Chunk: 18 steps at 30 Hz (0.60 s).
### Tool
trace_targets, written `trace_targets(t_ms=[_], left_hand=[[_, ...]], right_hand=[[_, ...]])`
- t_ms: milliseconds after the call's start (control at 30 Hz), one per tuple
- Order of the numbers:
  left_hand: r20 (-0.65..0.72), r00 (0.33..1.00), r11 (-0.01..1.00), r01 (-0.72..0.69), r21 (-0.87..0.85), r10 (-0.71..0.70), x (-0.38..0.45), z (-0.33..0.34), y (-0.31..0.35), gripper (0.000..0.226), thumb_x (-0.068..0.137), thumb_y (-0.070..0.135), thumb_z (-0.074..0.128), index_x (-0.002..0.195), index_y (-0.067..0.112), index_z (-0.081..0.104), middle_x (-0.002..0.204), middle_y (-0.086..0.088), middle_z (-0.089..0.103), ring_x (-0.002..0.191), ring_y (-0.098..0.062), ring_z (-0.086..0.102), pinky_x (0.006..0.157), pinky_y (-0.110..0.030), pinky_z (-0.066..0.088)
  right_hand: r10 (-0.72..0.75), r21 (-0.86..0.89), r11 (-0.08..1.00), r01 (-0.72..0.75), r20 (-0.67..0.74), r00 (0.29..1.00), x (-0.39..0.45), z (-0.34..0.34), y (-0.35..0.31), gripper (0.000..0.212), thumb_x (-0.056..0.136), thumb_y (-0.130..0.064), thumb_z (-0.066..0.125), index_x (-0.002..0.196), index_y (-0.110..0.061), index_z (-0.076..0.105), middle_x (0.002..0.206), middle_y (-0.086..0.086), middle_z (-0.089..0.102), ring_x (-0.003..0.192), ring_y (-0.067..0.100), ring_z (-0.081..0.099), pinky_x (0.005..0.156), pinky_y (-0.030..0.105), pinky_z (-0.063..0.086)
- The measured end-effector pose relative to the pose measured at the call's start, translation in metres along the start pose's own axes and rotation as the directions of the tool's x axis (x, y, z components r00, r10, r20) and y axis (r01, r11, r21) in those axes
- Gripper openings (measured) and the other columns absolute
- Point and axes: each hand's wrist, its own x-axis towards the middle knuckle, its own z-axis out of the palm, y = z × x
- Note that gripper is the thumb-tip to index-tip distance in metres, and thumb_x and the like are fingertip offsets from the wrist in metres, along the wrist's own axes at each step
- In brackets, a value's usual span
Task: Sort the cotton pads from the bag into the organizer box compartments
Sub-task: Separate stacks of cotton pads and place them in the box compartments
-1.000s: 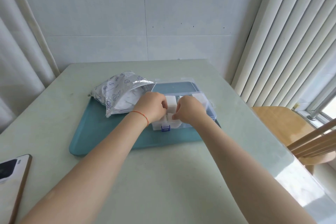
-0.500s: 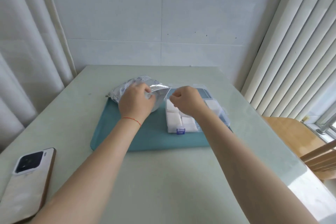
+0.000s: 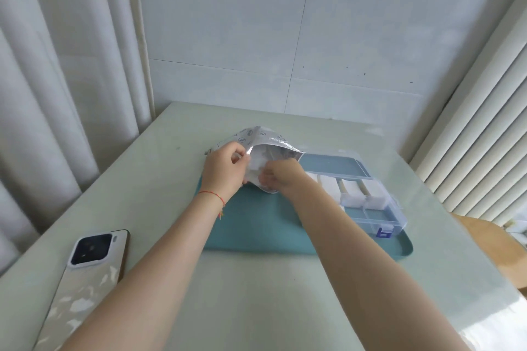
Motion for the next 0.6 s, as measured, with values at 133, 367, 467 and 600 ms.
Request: trace_targets(t_ms=[133,367,467,600], left_hand=[[0.062,0.998,0.999,-0.002,-0.047,0.005,-0.001,0.001,-0.002,0.010,0.091,0.010,0.063,0.081,0.012,0.061,0.058,0.003,0.057,0.044,-0.020,0.061,0.054,-0.043,0.057],[0.065,0.998,1.000,-0.001,-0.030,0.003,-0.001,0.001,-0.001,0.010,0.091,0.011,0.062,0.081,0.011,0.061,0.062,-0.004,0.059,0.042,-0.017,0.060,0.050,-0.038,0.054],[0.030,0.999,1.000,0.023,-0.015,-0.022,0.001,0.004,0.000,0.011,0.090,0.012,0.062,0.080,0.012,0.060,0.056,0.000,0.058,0.044,-0.020,0.062,0.054,-0.042,0.057],[-0.004,0.999,0.997,0.052,0.059,-0.052,0.001,0.011,0.001,0.012,0.088,0.019,0.062,0.077,0.019,0.060,0.059,0.000,0.061,0.051,-0.022,0.064,0.060,-0.042,0.058]], right_hand=[[0.097,0.337,0.936,-0.100,0.024,0.995,0.007,0.012,0.003,0.008,0.093,-0.001,0.060,0.086,-0.002,0.056,0.090,0.016,0.057,0.065,0.025,0.059,0.079,0.041,0.053],[0.064,0.181,0.982,-0.059,-0.027,0.998,0.003,0.018,-0.001,0.010,0.089,0.001,0.065,0.086,-0.004,0.057,0.069,0.011,0.063,0.049,0.013,0.052,0.040,0.021,0.040],[0.017,0.072,0.997,-0.014,-0.030,0.999,-0.004,0.000,-0.003,0.016,0.091,-0.002,0.064,0.076,-0.003,0.058,0.067,0.010,0.062,0.049,0.014,0.050,0.044,0.022,0.040],[-0.063,-0.058,0.996,0.062,-0.021,0.998,-0.021,-0.025,-0.007,0.011,0.087,-0.009,0.070,0.083,-0.003,0.061,0.067,0.008,0.059,0.049,0.015,0.052,0.046,0.022,0.043]])
